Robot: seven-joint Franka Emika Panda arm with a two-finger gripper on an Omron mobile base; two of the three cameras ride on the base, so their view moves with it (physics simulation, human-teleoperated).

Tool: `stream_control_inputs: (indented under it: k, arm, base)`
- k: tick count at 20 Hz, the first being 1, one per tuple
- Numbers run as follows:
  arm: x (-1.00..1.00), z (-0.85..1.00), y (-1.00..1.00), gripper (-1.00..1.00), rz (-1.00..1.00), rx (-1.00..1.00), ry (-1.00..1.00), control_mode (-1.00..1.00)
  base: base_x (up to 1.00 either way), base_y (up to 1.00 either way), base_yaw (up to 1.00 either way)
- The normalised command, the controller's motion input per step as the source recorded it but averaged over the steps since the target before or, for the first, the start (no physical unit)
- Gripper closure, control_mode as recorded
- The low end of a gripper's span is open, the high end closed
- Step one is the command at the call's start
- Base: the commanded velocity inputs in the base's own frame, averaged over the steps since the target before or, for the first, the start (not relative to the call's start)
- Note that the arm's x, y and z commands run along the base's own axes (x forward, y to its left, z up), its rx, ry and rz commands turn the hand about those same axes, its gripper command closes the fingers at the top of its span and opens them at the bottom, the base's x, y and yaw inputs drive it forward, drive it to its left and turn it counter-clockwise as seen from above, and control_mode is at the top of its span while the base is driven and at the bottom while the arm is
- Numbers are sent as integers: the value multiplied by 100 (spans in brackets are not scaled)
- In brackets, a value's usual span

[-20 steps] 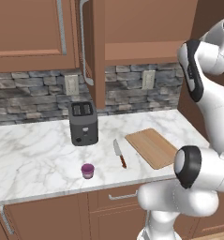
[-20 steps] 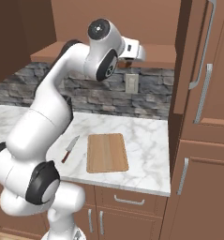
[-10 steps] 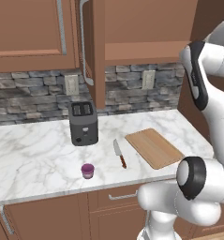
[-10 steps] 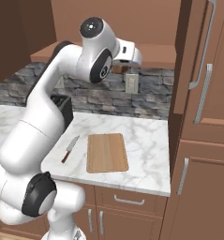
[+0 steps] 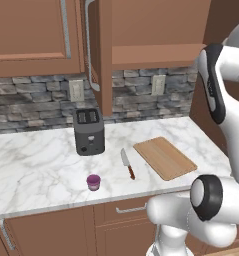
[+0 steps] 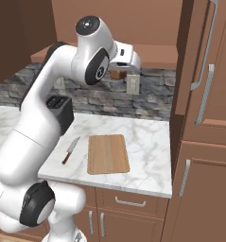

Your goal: Pick the bread, place it on the cutting board, pick the jam, place it on the counter, and close the cabinet.

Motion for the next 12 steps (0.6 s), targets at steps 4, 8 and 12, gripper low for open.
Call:
stream_control_inputs:
  k: [4,8,12]
  arm:
    - [-22,-8,7,100,0,0,8,-100]
    - [-20,-9,10,100,0,0,8,-100]
    - [-20,-11,17,100,0,0,8,-100]
  base:
    - [0,0,0]
    - [0,0,0]
    - [0,0,0]
